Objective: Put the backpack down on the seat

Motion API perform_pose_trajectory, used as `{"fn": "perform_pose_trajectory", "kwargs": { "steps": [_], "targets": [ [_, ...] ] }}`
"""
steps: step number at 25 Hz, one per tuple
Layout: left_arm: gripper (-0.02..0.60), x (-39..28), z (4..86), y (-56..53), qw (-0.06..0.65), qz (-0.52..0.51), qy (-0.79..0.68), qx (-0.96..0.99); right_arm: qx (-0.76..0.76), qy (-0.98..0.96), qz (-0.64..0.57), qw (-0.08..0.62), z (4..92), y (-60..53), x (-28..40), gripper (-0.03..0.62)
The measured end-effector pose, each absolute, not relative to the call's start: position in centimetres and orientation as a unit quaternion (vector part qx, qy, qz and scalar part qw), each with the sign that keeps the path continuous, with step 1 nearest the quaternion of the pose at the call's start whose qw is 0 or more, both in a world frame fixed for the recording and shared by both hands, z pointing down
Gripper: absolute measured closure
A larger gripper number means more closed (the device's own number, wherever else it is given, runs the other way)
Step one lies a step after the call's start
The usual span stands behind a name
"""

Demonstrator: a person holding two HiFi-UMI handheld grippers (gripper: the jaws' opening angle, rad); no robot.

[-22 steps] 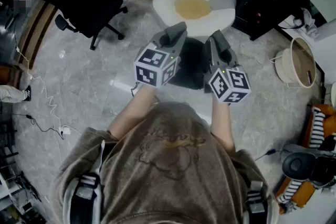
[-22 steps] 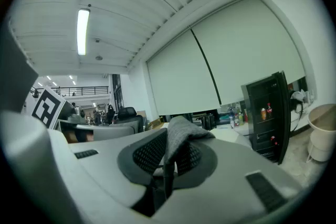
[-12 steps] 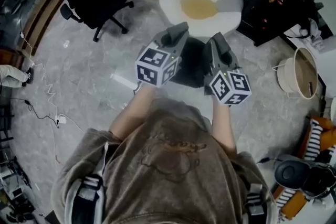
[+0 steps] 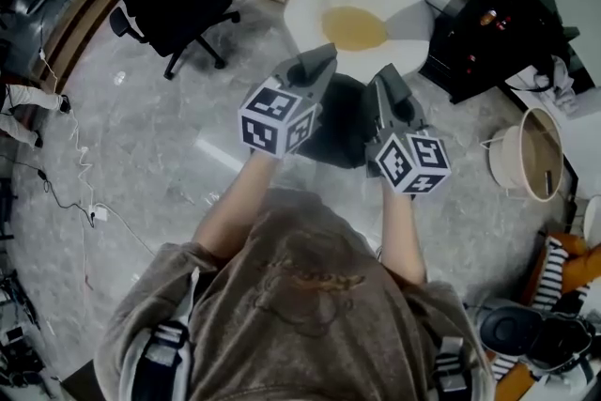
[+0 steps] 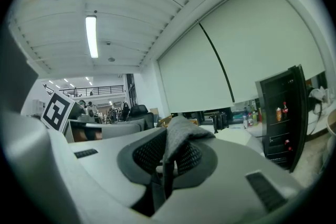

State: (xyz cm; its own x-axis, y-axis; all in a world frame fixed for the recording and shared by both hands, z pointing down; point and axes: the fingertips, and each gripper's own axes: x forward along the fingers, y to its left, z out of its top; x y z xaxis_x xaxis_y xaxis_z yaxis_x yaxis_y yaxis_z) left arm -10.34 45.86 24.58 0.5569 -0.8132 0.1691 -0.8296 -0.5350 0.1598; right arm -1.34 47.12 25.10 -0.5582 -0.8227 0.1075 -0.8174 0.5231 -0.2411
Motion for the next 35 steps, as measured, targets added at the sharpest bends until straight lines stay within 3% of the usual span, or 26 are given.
{"fn": "perform_pose_trajectory", "kwargs": {
  "steps": [35],
  "targets": [
    [0.549,-5.4,26.3,20.7,0.138,0.059,-0.389,0.909,-0.517,0.838,-0.171,0.031,26.6,22.8,3.4,0.563]
  ]
}}
